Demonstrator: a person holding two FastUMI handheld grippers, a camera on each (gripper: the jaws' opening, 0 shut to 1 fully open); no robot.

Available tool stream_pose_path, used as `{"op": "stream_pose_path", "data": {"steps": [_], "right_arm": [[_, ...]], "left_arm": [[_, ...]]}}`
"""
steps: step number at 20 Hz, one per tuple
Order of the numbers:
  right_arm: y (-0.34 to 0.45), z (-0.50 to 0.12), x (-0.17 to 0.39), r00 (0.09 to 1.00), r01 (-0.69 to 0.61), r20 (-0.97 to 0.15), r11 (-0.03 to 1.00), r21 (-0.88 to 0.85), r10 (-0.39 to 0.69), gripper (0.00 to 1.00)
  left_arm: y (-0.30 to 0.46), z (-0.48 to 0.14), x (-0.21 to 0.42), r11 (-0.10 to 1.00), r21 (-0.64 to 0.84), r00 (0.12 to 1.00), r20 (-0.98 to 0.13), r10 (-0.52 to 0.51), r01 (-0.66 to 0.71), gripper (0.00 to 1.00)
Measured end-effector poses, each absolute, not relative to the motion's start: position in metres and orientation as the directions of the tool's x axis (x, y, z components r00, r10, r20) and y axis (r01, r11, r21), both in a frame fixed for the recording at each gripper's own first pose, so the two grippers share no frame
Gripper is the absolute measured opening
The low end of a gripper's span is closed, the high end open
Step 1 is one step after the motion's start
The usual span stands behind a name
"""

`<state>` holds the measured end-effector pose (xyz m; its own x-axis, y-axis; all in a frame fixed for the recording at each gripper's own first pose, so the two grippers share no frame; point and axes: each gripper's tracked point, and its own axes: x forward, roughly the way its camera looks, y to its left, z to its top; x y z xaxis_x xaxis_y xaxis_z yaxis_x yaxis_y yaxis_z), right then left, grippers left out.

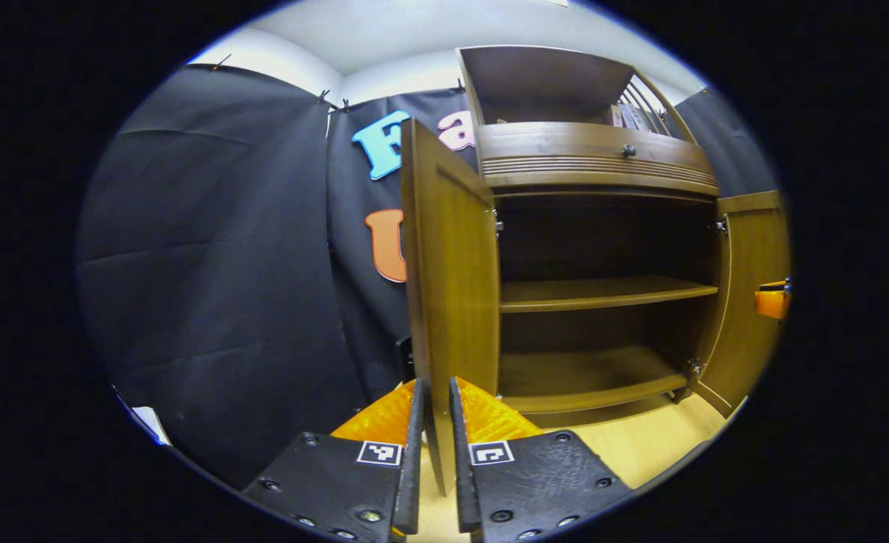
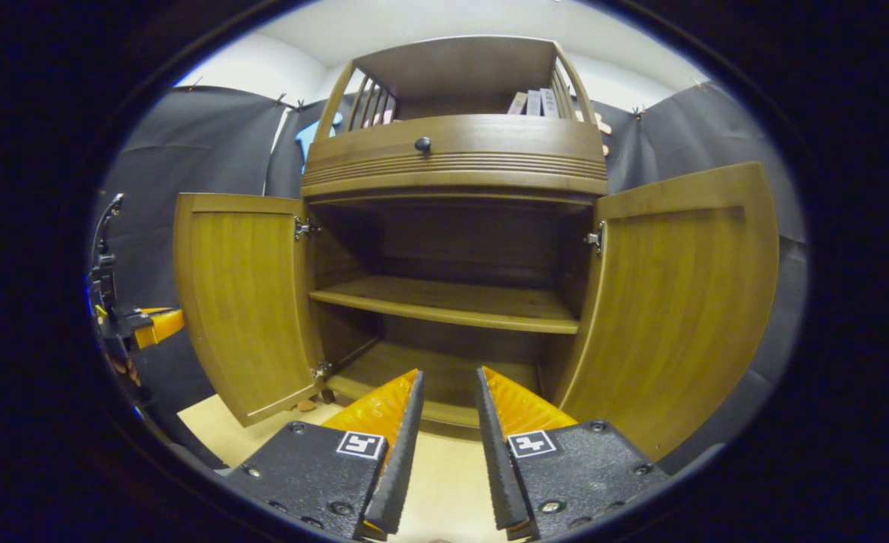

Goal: Open the right door of the double-door shoe cabinet with the right hand, and open the left door with the left hand.

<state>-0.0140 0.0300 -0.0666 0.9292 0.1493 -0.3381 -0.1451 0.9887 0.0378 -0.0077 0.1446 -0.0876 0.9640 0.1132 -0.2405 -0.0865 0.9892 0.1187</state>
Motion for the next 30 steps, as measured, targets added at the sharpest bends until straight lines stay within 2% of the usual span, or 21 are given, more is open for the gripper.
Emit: {"op": "stream_pose_path", "data": {"steps": [1,2,4,5,9,10,12,13,15,16,18,19,21,30], "right_arm": [[0.027,-0.066,-0.013,0.931,-0.137,-0.337,0.990,0.038,0.141,0.47],[0.023,-0.065,-0.011,0.931,-0.131,-0.337,0.990,0.042,0.138,0.47],[0.019,-0.063,-0.009,0.933,-0.123,-0.335,0.991,0.050,0.132,0.48],[0.018,-0.062,-0.010,0.934,-0.120,-0.333,0.991,0.053,0.131,0.48],[0.011,-0.059,-0.010,0.940,-0.110,-0.319,0.993,0.049,0.120,0.49],[0.010,-0.057,-0.009,0.942,-0.105,-0.315,0.993,0.047,0.114,0.50],[0.006,-0.054,-0.009,0.947,-0.091,-0.304,0.995,0.045,0.101,0.52],[0.003,-0.053,-0.009,0.950,-0.086,-0.298,0.995,0.043,0.095,0.53],[-0.003,-0.049,-0.008,0.956,-0.070,-0.284,0.997,0.031,0.076,0.53],[-0.007,-0.045,-0.007,0.959,-0.061,-0.274,0.998,0.028,0.066,0.54],[-0.015,-0.035,-0.005,0.969,-0.038,-0.242,0.999,0.030,0.044,0.54],[-0.019,-0.031,-0.006,0.974,-0.024,-0.224,0.999,0.031,0.030,0.60],[-0.021,-0.025,-0.005,0.981,-0.015,-0.194,1.000,0.027,0.020,0.76],[-0.024,-0.004,-0.005,0.992,-0.014,-0.122,1.000,0.014,0.016,0.79]], "left_arm": [[0.135,-0.087,-0.005,0.991,0.106,0.966,-0.240,0.099,-0.075,0.23],[0.124,-0.084,-0.005,0.993,0.098,0.968,-0.237,0.087,-0.065,0.17],[0.101,-0.081,-0.003,0.996,0.075,0.971,-0.235,0.054,-0.037,0.47],[0.091,-0.081,-0.002,0.997,0.069,0.972,-0.232,0.037,-0.022,0.31],[0.051,-0.078,0.008,0.996,0.072,0.975,-0.221,-0.036,0.053,0.78],[0.040,-0.075,0.011,0.995,0.070,0.974,-0.217,-0.061,0.077,0.70],[0.018,-0.071,0.017,0.990,0.076,0.974,-0.205,-0.100,0.117,0.86],[0.008,-0.069,0.020,0.988,0.078,0.973,-0.197,-0.118,0.135,0.83],[-0.012,-0.063,0.022,0.983,0.074,0.971,-0.185,-0.153,0.169,0.88],[-0.020,-0.060,0.023,0.981,0.071,0.970,-0.180,-0.164,0.180,0.81],[-0.034,-0.055,0.026,0.979,0.057,0.968,-0.167,-0.186,0.198,0.95],[-0.039,-0.051,0.027,0.978,0.048,0.967,-0.161,-0.196,0.206,1.00],[-0.046,-0.045,0.028,0.978,0.025,0.968,-0.148,-0.204,0.209,0.96],[-0.055,-0.005,0.026,0.976,0.066,0.978,-0.045,-0.204,0.207,0.96]]}}
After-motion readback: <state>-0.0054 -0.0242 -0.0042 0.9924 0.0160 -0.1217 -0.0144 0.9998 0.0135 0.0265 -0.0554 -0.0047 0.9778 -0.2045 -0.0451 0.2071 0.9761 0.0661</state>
